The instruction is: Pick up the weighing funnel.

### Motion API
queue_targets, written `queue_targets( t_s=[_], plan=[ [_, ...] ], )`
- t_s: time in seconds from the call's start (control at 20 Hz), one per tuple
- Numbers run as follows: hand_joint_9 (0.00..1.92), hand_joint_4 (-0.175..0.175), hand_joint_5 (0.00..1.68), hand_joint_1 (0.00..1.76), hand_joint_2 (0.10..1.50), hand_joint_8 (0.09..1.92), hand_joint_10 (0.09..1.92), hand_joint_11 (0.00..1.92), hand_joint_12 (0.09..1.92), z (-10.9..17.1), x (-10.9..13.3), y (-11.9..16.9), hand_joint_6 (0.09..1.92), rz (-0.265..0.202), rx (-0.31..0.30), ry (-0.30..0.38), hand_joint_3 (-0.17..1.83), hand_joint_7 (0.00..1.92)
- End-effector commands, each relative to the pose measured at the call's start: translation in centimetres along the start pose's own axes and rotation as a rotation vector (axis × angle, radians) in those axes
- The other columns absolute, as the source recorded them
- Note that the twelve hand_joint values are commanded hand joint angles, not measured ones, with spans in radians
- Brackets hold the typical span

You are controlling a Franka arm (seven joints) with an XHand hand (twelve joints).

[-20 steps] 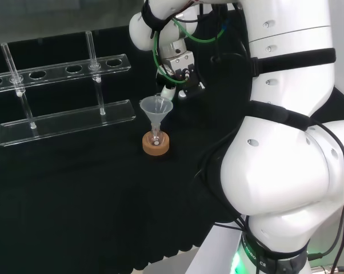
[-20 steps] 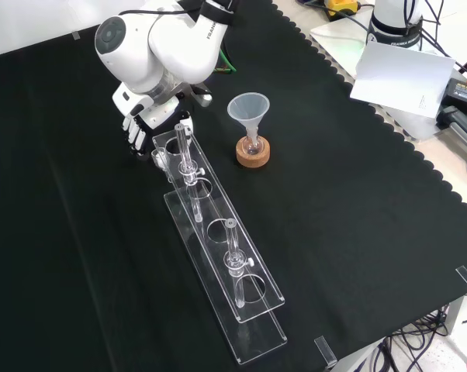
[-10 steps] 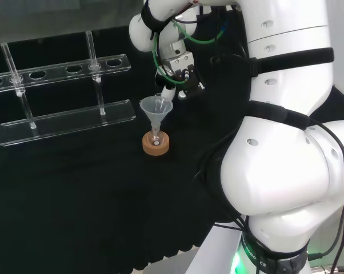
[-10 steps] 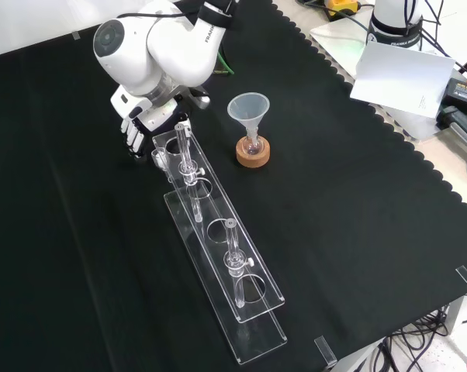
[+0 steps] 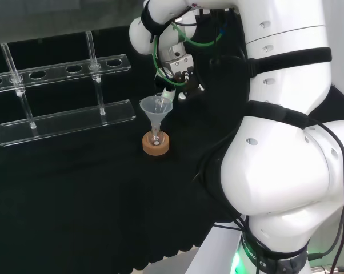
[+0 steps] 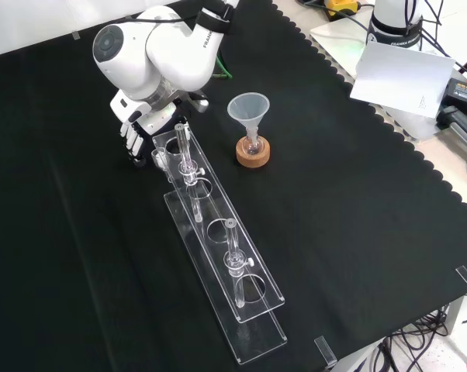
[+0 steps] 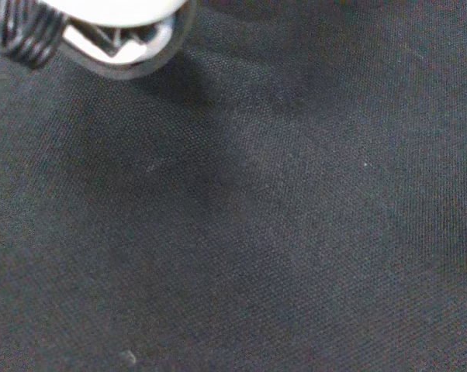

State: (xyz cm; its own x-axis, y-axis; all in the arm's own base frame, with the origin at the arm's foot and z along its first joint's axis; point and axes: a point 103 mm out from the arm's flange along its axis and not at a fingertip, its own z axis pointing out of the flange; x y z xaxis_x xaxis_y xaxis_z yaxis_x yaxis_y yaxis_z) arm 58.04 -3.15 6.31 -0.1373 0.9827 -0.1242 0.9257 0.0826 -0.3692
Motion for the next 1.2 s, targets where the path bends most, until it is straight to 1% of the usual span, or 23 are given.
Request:
queue_targets(
  t_s=[0.05, 0.25, 0.3, 0.4, 0.45, 0.5, 0.55, 0.6, 0.7, 0.85, 0.9, 1.05, 1.2],
  plan=[
    [0.75, 0.018, 0.62, 0.93, 0.56, 0.64, 0.49, 0.58, 1.25, 0.2, 0.3, 0.0, 0.62, 0.012, 0.001, -0.008, 0.65, 0.53],
    [0.76, 0.023, 0.64, 0.93, 0.56, 0.64, 0.50, 0.58, 1.24, 0.2, 0.3, 0.1, 0.64, 0.009, -0.002, -0.005, 0.65, 0.53],
    [0.76, 0.029, 0.67, 0.93, 0.57, 0.65, 0.50, 0.59, 1.24, 0.2, 0.3, 0.1, 0.65, 0.010, -0.005, -0.004, 0.65, 0.54],
    [0.78, 0.069, 0.82, 0.94, 0.58, 0.65, 0.50, 0.60, 1.23, 0.2, 0.2, 0.2, 0.66, 0.017, -0.019, -0.010, 0.65, 0.56],
    [0.79, 0.111, 0.96, 0.99, 0.67, 0.66, 0.49, 0.62, 1.22, 0.2, 0.1, 0.2, 0.69, 0.022, -0.023, -0.017, 0.55, 0.58],
    [0.82, 0.141, 1.09, 1.04, 0.72, 0.66, 0.49, 0.66, 1.20, 0.2, 0.1, 0.2, 0.67, 0.031, -0.032, -0.027, 0.50, 0.61],
    [0.85, 0.159, 1.18, 1.07, 0.73, 0.66, 0.48, 0.70, 1.17, 0.1, 0.0, 0.1, 0.65, 0.033, -0.037, -0.032, 0.50, 0.64],
    [0.89, 0.168, 1.23, 1.09, 0.72, 0.65, 0.46, 0.74, 1.14, -0.1, 0.0, -0.1, 0.64, 0.040, -0.052, -0.040, 0.53, 0.66],
    [0.95, 0.174, 1.26, 1.11, 0.69, 0.64, 0.42, 0.81, 1.08, -0.7, -0.3, -0.4, 0.65, 0.042, -0.060, -0.048, 0.60, 0.70],
    [1.00, 0.175, 1.28, 1.12, 0.66, 0.63, 0.38, 0.87, 1.04, -1.7, -0.9, -1.2, 0.66, 0.046, -0.070, -0.043, 0.65, 0.73],
    [1.01, 0.175, 1.28, 1.12, 0.66, 0.63, 0.37, 0.88, 1.04, -2.1, -1.2, -1.6, 0.66, 0.044, -0.071, -0.037, 0.65, 0.73],
    [1.02, 0.175, 1.28, 1.12, 0.65, 0.63, 0.36, 0.89, 1.03, -3.2, -1.9, -3.0, 0.66, 0.067, -0.092, -0.027, 0.66, 0.72],
    [1.02, 0.175, 1.28, 1.12, 0.65, 0.63, 0.36, 0.89, 1.03, -4.4, -2.7, -4.5, 0.66, 0.078, -0.102, -0.018, 0.66, 0.72]
  ],
)
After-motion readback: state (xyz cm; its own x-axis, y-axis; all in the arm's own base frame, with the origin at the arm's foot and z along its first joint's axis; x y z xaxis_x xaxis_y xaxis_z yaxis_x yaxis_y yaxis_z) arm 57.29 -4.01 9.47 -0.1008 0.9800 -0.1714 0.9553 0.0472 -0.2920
